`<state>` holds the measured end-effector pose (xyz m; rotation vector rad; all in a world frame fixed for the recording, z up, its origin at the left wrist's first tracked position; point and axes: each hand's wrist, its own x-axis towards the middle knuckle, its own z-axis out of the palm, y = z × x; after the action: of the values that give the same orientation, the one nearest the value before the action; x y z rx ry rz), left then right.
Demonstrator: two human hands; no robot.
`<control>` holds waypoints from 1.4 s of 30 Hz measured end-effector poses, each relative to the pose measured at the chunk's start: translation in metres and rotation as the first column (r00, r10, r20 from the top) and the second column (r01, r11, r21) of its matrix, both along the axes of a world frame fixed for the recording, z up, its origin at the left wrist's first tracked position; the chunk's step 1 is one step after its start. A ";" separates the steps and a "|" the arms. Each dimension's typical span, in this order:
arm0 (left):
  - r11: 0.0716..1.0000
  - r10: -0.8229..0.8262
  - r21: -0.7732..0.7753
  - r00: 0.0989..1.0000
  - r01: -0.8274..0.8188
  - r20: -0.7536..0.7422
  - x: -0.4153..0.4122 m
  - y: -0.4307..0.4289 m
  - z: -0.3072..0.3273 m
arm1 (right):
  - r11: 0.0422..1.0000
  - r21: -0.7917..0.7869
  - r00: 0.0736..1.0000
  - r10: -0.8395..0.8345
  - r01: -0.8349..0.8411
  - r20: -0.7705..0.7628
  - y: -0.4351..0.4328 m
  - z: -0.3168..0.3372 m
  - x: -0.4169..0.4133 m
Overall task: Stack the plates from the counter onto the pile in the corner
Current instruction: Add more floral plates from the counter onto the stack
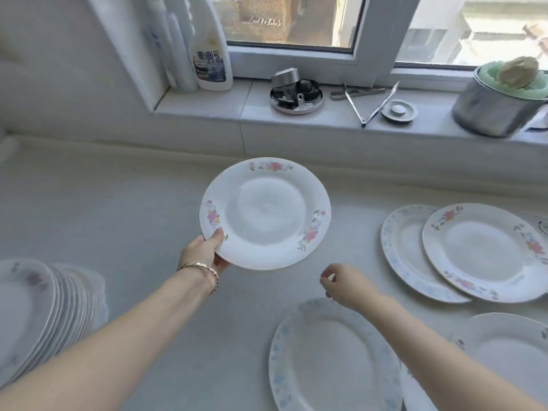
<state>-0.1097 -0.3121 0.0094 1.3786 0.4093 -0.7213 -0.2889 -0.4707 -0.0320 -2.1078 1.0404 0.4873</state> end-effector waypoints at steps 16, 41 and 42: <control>0.927 0.364 0.038 0.918 -0.374 0.154 0.107 0.334 0.024 | 0.967 -0.070 0.965 0.249 -0.244 0.082 0.207 0.010 0.165; 0.671 -0.213 0.729 0.977 0.131 0.020 0.116 0.421 -0.001 | 0.902 -0.119 0.909 0.416 -0.415 -0.021 0.259 0.010 0.206; 0.641 -0.240 0.750 0.971 0.164 -0.007 0.115 0.422 0.001 | 0.899 -0.119 0.907 0.421 -0.421 -0.023 0.260 0.009 0.206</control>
<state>0.0053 0.1094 0.0100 2.2758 0.5099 -0.6900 -0.0829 -0.2112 -0.0229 -2.4532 0.6158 0.6410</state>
